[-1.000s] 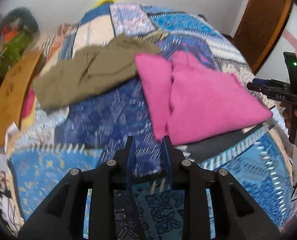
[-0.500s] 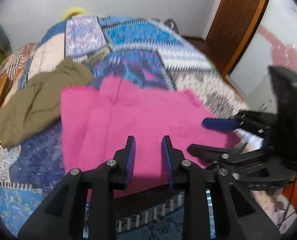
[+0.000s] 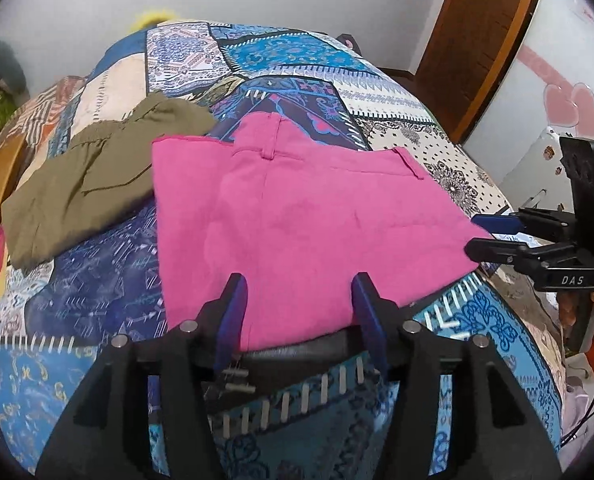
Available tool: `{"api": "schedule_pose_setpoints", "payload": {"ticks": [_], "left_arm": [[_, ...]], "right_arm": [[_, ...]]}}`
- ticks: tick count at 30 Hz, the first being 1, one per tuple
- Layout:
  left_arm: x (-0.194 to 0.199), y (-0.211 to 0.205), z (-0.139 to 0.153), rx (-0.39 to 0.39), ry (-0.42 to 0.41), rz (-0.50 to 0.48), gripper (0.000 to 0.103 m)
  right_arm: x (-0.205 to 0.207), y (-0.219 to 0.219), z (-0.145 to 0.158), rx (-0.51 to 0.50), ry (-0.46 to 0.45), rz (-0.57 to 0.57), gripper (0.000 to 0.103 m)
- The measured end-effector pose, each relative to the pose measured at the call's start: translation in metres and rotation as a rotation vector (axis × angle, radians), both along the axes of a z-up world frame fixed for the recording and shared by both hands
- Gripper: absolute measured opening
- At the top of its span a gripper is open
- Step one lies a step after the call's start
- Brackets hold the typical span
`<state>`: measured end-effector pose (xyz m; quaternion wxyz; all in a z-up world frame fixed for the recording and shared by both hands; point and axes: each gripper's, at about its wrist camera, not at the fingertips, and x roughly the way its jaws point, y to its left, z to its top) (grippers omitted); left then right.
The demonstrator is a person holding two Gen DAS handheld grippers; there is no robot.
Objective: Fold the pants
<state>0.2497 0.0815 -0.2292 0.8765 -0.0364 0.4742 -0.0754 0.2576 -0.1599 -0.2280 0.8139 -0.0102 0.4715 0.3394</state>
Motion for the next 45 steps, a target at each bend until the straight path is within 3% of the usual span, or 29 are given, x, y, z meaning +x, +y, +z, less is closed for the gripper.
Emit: {"api": "schedule_pose_setpoints", "payload": {"ticks": [4,8,13,22,31,35,37,41,45], "left_arm": [[-0.009,0.005,0.007,0.062,-0.004,0.023,0.056],[-0.010,0.027,0.025,0.008,-0.025,0.065,0.056],[0.008,0.045,0.036,0.040,-0.057,0.114,0.057],[0.058,0.066,-0.009,-0.055,0.067,0.184,0.060],[0.077,0.066,-0.029,-0.052,0.082,0.166,0.059],[0.084,0.061,-0.031,-0.070,0.087,0.139,0.039],[0.085,0.058,-0.031,-0.066,0.082,0.129,0.032],[0.086,0.052,-0.027,-0.052,0.070,0.111,0.013],[0.081,0.047,-0.015,-0.016,0.037,0.099,0.010]], "right_arm": [[-0.003,-0.006,0.008,-0.036,-0.028,-0.015,0.053],[0.003,-0.013,0.024,-0.063,-0.099,-0.057,0.054],[0.030,-0.013,0.021,-0.051,-0.067,-0.118,0.055],[0.072,0.008,-0.018,-0.028,0.058,-0.132,0.055],[0.096,0.011,-0.038,0.016,0.125,-0.113,0.056],[0.095,0.016,-0.037,0.011,0.117,-0.097,0.053],[0.095,0.019,-0.036,0.035,0.130,-0.069,0.036],[0.095,0.017,-0.035,0.036,0.118,-0.071,0.028],[0.090,0.022,-0.020,0.013,0.053,-0.088,0.015]]}}
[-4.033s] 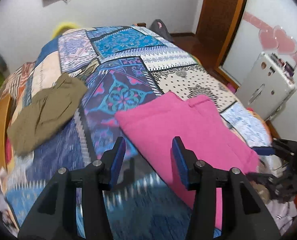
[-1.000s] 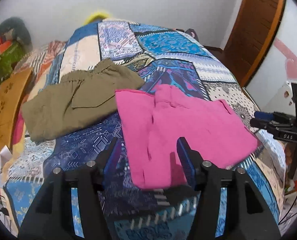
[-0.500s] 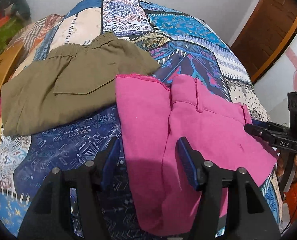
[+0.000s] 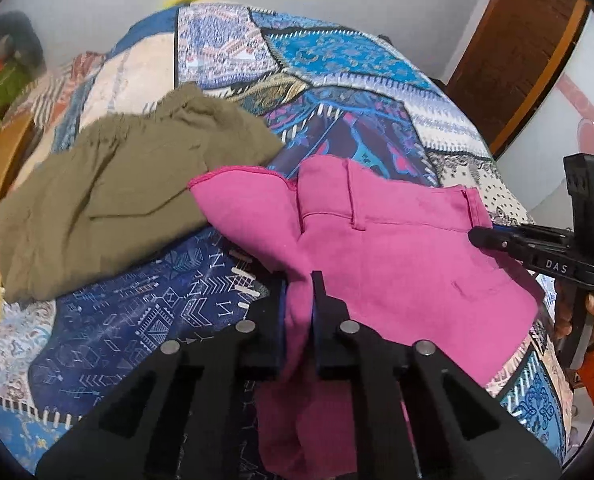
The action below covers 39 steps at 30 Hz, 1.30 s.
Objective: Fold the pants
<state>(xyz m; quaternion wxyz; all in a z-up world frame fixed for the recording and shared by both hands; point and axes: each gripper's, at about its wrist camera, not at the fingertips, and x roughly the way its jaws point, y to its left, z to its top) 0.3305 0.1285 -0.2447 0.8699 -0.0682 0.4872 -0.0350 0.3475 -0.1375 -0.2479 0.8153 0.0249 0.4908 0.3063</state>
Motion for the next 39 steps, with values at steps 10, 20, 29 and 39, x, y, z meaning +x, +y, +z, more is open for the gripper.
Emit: {"api": "schedule_pose_setpoints", "payload": {"ticks": [10,20,29,39], "left_arm": [[-0.026,-0.001,0.049,0.009,-0.110,-0.010,0.009],[-0.050,0.029,0.086,-0.010,-0.167,0.023,0.009],[-0.060,0.054,0.042,-0.054,-0.046,0.066,0.009],[-0.062,0.058,0.014,-0.018,-0.011,0.077,0.009]], "right_arm": [[-0.023,-0.001,0.060,0.020,-0.145,0.008,0.009],[-0.036,0.038,0.102,0.035,-0.221,0.050,0.008],[-0.024,0.068,0.054,-0.023,-0.088,0.061,0.013],[-0.019,0.066,0.029,-0.132,-0.084,0.092,0.037]]}}
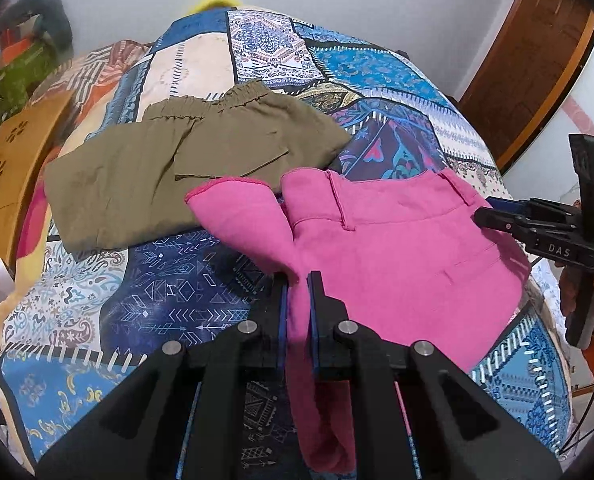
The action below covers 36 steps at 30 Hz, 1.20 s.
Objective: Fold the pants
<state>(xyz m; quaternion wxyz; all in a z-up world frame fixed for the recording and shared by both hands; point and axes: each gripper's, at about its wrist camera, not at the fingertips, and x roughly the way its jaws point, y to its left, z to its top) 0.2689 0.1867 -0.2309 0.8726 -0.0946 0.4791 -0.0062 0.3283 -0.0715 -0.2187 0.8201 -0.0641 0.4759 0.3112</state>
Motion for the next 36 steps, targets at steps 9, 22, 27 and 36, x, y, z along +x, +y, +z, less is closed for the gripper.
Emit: {"api": "schedule_pose_setpoints", "payload": {"ticks": [9,22,27,36], "left_arm": [[0.002,-0.004,-0.012,0.036,0.015,-0.006,0.009],[0.002,-0.002,-0.015,0.029,0.008,0.009,0.009],[0.000,-0.002,-0.004,0.021,-0.017,0.024,0.009],[-0.011,-0.012,0.048,0.059,-0.140,0.011,0.009]], "right_arm": [[0.021,0.011,-0.029,0.072,0.164,0.036,0.043],[0.024,0.017,-0.027,0.069,0.142,0.064,0.021],[0.013,0.009,-0.009,0.090,0.069,0.046,0.014],[-0.008,-0.001,0.050,0.154,-0.052,0.050,0.013]]}}
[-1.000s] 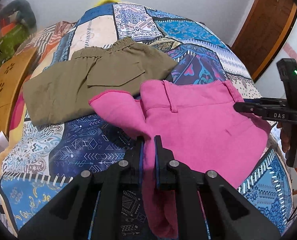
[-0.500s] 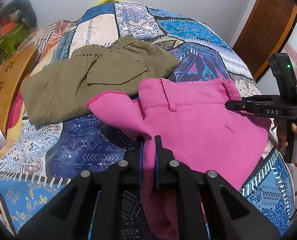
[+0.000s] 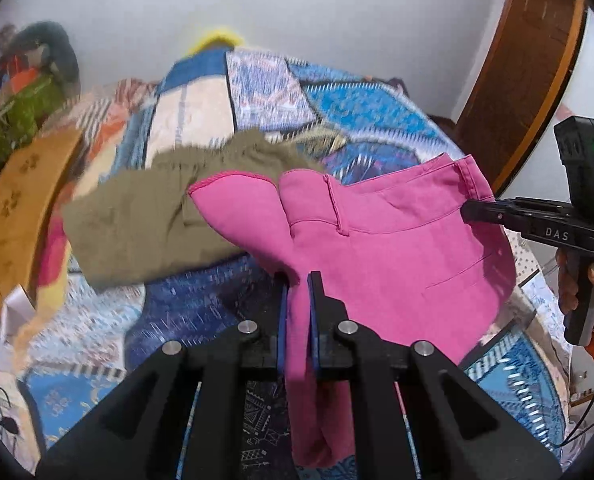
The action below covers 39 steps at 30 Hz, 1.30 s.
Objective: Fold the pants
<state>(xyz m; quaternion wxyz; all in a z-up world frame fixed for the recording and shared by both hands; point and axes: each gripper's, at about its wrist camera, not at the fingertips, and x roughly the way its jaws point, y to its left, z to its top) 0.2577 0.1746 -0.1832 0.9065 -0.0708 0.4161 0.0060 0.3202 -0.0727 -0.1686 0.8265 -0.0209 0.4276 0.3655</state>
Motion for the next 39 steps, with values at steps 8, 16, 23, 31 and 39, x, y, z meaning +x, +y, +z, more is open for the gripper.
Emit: {"api": "schedule_pose_setpoints", "payload": {"ticks": [8,16,23,31,39], "left_arm": [[0.000,0.022,0.046,0.010,-0.101,0.039,0.009],[0.013,0.071,0.067,0.051,-0.148,0.095,0.009],[0.038,0.126,0.052,0.044,-0.132,0.148,0.009],[0.067,0.182,-0.012,-0.018,-0.037,0.205,0.009],[0.094,0.208,-0.079,0.035,0.091,0.262,0.009]], "right_arm": [[0.007,0.028,0.049,0.045,-0.102,0.004,0.013],[0.026,0.080,0.066,0.064,-0.169,0.037,0.013],[0.060,0.137,0.048,0.066,-0.158,0.061,0.013],[0.087,0.190,0.000,0.000,-0.127,0.106,0.013],[0.113,0.225,-0.062,-0.119,-0.044,0.085,0.017]]}}
